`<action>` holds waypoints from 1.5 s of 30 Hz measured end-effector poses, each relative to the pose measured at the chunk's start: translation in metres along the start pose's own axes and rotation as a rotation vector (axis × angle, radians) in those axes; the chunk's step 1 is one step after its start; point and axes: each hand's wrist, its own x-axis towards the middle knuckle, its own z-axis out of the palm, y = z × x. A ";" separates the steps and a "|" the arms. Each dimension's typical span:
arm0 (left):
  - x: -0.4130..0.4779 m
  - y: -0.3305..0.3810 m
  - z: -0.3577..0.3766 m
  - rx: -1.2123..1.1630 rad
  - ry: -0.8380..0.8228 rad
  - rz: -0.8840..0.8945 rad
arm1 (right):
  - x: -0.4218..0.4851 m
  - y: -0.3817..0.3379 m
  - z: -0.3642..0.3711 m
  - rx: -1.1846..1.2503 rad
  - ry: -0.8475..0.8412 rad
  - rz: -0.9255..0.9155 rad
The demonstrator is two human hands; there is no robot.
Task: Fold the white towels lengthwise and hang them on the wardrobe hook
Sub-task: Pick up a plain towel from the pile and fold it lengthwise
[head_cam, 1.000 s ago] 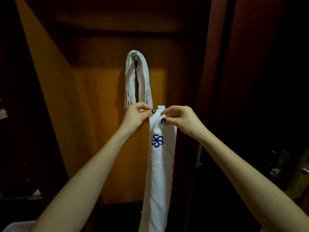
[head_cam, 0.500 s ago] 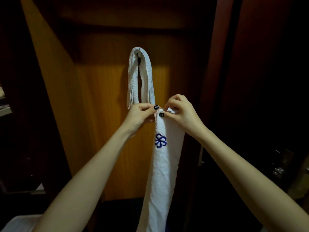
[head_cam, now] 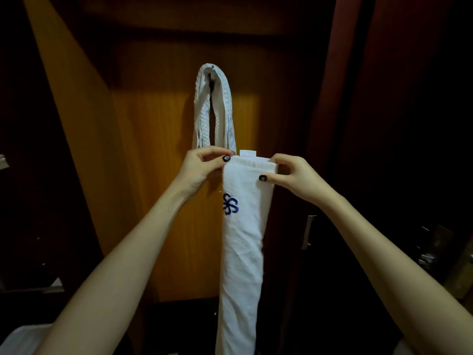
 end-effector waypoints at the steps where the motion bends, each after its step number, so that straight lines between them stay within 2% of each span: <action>1: 0.000 0.002 -0.002 0.052 -0.039 0.009 | -0.001 0.002 -0.001 -0.012 -0.004 -0.008; 4: 0.001 0.008 -0.003 0.236 -0.177 0.018 | -0.001 0.005 0.000 -0.015 0.074 -0.045; 6: 0.001 0.012 -0.003 0.272 -0.219 0.019 | 0.002 0.006 0.001 -0.009 0.133 -0.063; 11: -0.001 0.016 0.001 0.298 -0.245 0.021 | 0.007 0.005 0.006 -0.030 0.227 -0.091; 17: 0.005 0.014 0.003 0.454 -0.175 0.114 | 0.008 0.000 0.006 -0.066 0.226 -0.123; 24: 0.010 0.007 0.023 0.496 -0.210 0.156 | 0.018 -0.008 -0.009 0.009 0.281 -0.214; 27: 0.015 0.005 0.028 0.541 -0.253 0.163 | 0.021 0.001 -0.018 0.035 0.322 -0.193; 32: 0.018 0.008 0.039 0.252 -0.302 0.059 | 0.022 0.012 -0.028 0.168 0.362 -0.110; 36: 0.023 0.017 0.049 0.500 -0.405 0.131 | 0.027 0.012 -0.034 0.284 0.419 -0.079; 39: 0.028 0.023 0.055 0.662 -0.402 0.211 | 0.028 0.013 -0.041 0.393 0.405 -0.065; 42: 0.034 0.028 0.055 0.732 -0.368 0.236 | 0.022 0.011 -0.040 0.559 0.300 -0.054; 45: 0.041 0.034 0.050 0.731 -0.346 0.267 | 0.015 0.012 -0.028 0.532 0.193 -0.064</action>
